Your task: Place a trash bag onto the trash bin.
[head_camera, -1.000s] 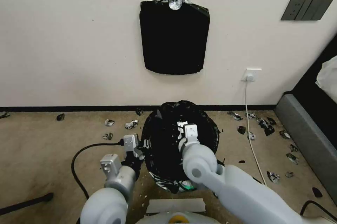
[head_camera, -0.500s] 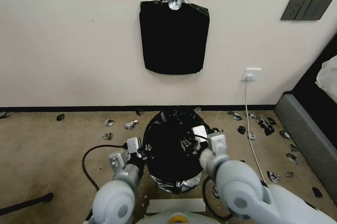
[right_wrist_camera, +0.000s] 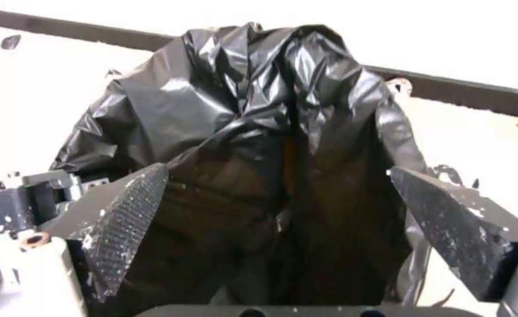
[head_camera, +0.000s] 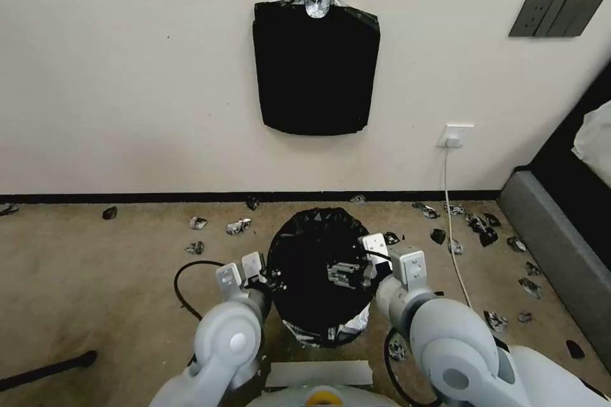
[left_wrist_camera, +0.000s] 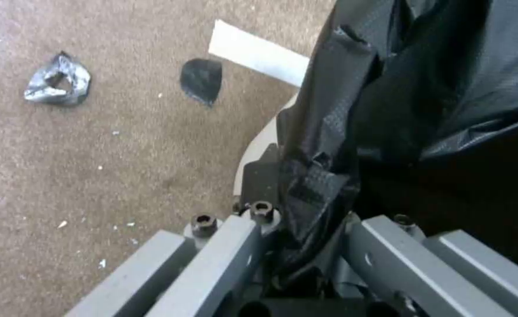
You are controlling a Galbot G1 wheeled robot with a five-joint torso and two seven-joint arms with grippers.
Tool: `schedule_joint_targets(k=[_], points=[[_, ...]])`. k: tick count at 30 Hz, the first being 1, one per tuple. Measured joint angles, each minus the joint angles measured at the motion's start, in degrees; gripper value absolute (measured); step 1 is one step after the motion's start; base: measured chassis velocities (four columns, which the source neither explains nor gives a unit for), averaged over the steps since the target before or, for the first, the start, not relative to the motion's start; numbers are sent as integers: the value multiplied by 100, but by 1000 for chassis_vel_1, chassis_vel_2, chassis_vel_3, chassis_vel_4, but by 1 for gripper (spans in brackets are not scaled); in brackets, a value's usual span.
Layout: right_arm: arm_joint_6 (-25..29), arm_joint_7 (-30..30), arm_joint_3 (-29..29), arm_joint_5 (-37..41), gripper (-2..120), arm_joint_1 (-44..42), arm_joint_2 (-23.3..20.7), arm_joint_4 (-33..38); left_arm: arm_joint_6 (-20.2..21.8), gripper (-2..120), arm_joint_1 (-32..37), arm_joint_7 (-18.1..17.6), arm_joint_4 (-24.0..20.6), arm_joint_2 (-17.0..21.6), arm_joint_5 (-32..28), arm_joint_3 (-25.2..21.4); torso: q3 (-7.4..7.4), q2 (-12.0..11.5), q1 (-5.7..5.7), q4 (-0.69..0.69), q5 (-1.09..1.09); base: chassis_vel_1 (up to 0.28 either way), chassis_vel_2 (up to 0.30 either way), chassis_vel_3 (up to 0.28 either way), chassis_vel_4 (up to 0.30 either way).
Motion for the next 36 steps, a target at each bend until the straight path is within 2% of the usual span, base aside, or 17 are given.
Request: schedule_joint_targets(k=[3, 5, 7, 8, 10, 13, 17, 21, 22, 25, 26, 29, 30, 32, 34, 35, 36], points=[[2, -4, 4, 0, 100, 9, 0, -3, 48, 3, -84, -49, 26, 49, -137, 2, 0, 0, 0, 0, 0, 0, 0, 0, 0], [7, -4, 8, -1, 100, 15, 1, -22, 81, 14, -169, -82, 82, 90, -192, 4, 0, 0, 0, 0, 0, 0, 0, 0, 0], [10, -4, 10, -3, 100, 15, 5, -31, 84, 15, -188, -80, 110, 97, -212, -1, 0, 0, 0, 0, 0, 0, 0, 0, 0], [12, -4, 20, -14, 100, 15, 13, -37, 86, 23, -198, -73, 147, 97, -227, -8, 0, 0, 0, 0, -1, 0, 0, 0, 0], [13, -12, 48, -42, 100, 18, 32, -44, 87, 25, -199, -52, 177, 95, -227, -11, 0, 0, 0, 0, -1, 0, 0, 0, 0], [30, -23, 155, -96, 100, 36, 136, -64, 83, 44, -119, 156, 180, 87, -159, -55, 0, 0, 0, 0, 0, 0, 0, 0, 0], [43, -40, 176, -117, 100, -20, 136, -65, 67, 54, -25, 447, 49, 131, -9, -115, 0, 0, 0, 0, -1, 0, 0, 0, 0], [133, -162, 202, -246, 100, -129, 154, -88, -15, 66, 82, 877, -155, 245, 370, -183, 0, 0, 0, 0, -1, 0, 0, 0, 0], [165, -213, 218, -309, 100, -166, 179, -105, -52, 73, 126, 1041, -234, 289, 587, -213, 0, 0, 0, 0, -1, 0, 0, 0, 0], [427, -740, 466, -1080, 100, -410, 353, -280, -610, 87, 398, 1899, -369, 416, 2054, -316, 0, 0, 0, 1, -2, 0, 0, 0, 0], [427, -740, 466, -1080, 100, -410, 353, -280, -610, 87, 398, 1899, -369, 416, 2054, -316, 0, 0, 0, 1, -2, 0, 0, 0, 0], [1191, -1849, 1318, -2465, 100, -1068, 852, -611, -1482, 98, 837, 2583, -438, 467, 3303, -574, 0, 0, 0, 0, -1, 0, 0, 0, 0], [1191, -1849, 1318, -2465, 100, -1068, 852, -611, -1482, 98, 837, 2583, -438, 467, 3303, -574, 0, 0, 0, 0, -1, 0, 0, 0, 0], [1787, -2533, 1959, -3305, 100, -1541, 1227, -870, -2190, 99, 1202, 3013, -475, 419, 3964, -906, 0, 0, 0, 1, -2, 0, 0, 0, 0], [2324, -3111, 2561, -3854, 100, -2020, 1549, -1113, -2772, 100, 1504, 3377, -502, 231, 4258, -1333, 0, 0, 0, 0, -1, 0, 0, 0, 0], [2324, -3111, 2561, -3854, 100, -2020, 1549, -1113, -2772, 100, 1504, 3377, -502, 231, 4258, -1333, 0, 0, 0, 0, -1, 0, 0, 0, 0], [2616, -3319, 2804, -4072, 100, -2229, 1661, -1210, -3019, 100, 1625, 3514, -502, 114, 4338, -1552, 0, 0, 0, 0, -2, 0, 0, 0, 0]])
